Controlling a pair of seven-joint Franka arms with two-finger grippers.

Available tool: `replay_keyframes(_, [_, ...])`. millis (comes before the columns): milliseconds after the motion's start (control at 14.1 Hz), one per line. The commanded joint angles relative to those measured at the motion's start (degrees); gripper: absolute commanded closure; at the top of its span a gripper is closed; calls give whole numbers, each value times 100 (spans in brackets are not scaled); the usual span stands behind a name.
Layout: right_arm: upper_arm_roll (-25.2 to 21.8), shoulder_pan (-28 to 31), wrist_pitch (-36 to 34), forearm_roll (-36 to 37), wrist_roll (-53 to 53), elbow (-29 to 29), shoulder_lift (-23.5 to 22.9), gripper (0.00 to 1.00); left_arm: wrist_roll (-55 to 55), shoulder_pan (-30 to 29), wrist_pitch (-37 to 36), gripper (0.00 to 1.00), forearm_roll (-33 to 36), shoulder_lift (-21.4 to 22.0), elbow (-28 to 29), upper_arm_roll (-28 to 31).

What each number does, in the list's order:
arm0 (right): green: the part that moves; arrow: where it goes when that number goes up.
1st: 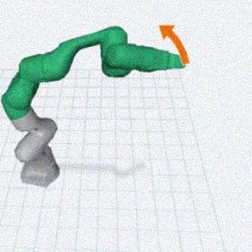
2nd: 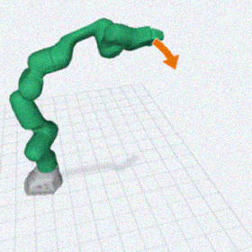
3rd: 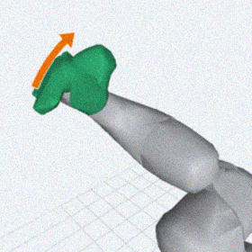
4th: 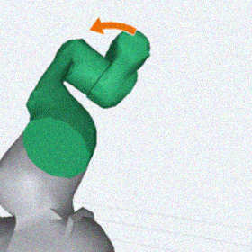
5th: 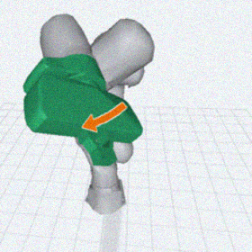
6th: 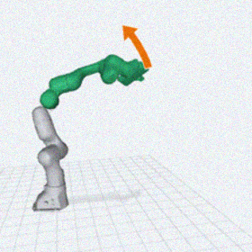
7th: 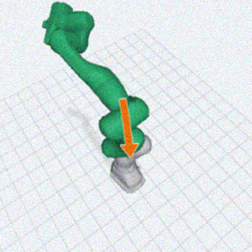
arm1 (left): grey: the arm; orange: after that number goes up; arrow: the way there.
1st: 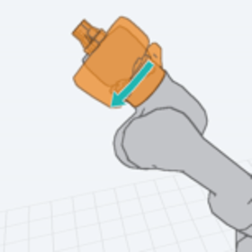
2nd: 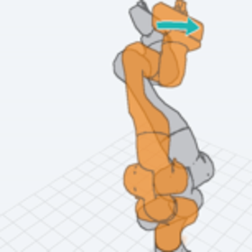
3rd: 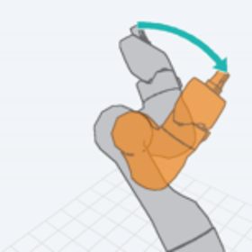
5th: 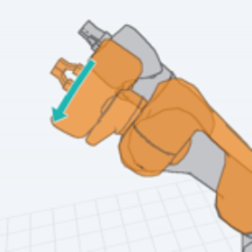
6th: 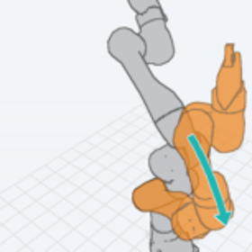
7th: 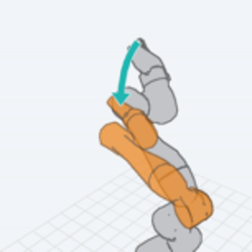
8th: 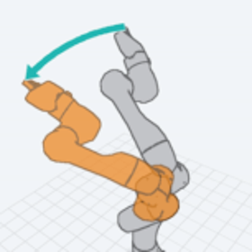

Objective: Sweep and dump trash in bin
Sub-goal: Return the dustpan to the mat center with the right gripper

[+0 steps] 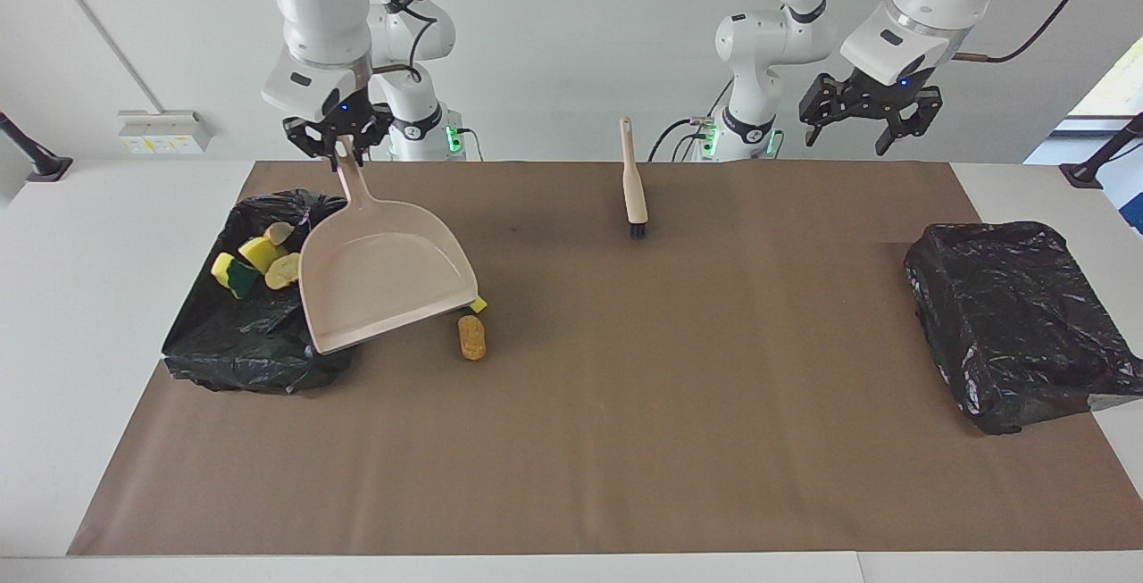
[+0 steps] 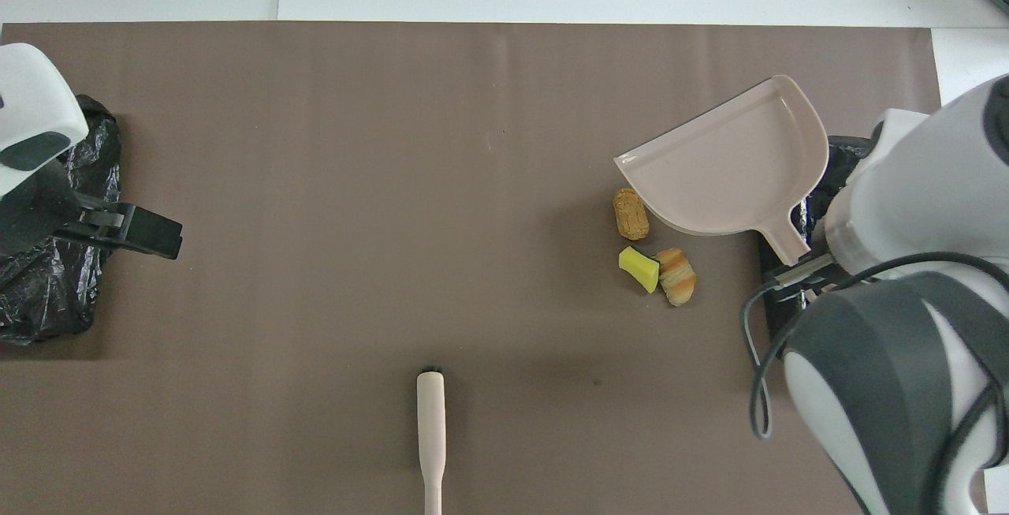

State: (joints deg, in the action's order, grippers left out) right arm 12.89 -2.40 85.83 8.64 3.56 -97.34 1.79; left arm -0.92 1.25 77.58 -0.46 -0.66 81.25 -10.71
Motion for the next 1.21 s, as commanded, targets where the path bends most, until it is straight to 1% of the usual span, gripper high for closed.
replay_keyframes(0, [-32, -540, 415, -265, -1326, 110, -502, 100, -119, -11, 47, 0, 98, 13, -31, 78])
replay_keyframes(71, [-32, -751, 643, -440, -1836, 110, -687, 100, -110, -2, 64, 0, 90, 13, -4, 96])
replay_keyframes(284, [-32, -1340, 1881, -1099, -2858, 119, -1250, 100, -75, 348, 12, 0, 90, 22, -4, 577])
replay_keyframes(355, [-32, -1499, 2015, -1127, -2991, 145, -1478, 100, -66, 393, 3, 0, 98, 40, 5, 631])
replay_keyframes(497, [-32, -1859, 2278, -1206, -3368, 513, -1961, 100, -57, 368, 3, 0, 90, 48, 22, 632])
replay_keyframes(782, [-50, -2711, 2894, -1092, -4335, 1146, -2928, 100, -49, 332, 47, 0, 63, 75, 58, 632])
replay_keyframes(924, [-59, -2863, 3062, -1039, -4530, 1340, -3193, 100, -66, 306, 65, 0, 46, 84, 92, 658])
replay_keyframes(1137, [-50, -2889, 3132, -1048, -4548, 1306, -3194, 100, -75, 271, 100, 0, 46, 101, 128, 676])
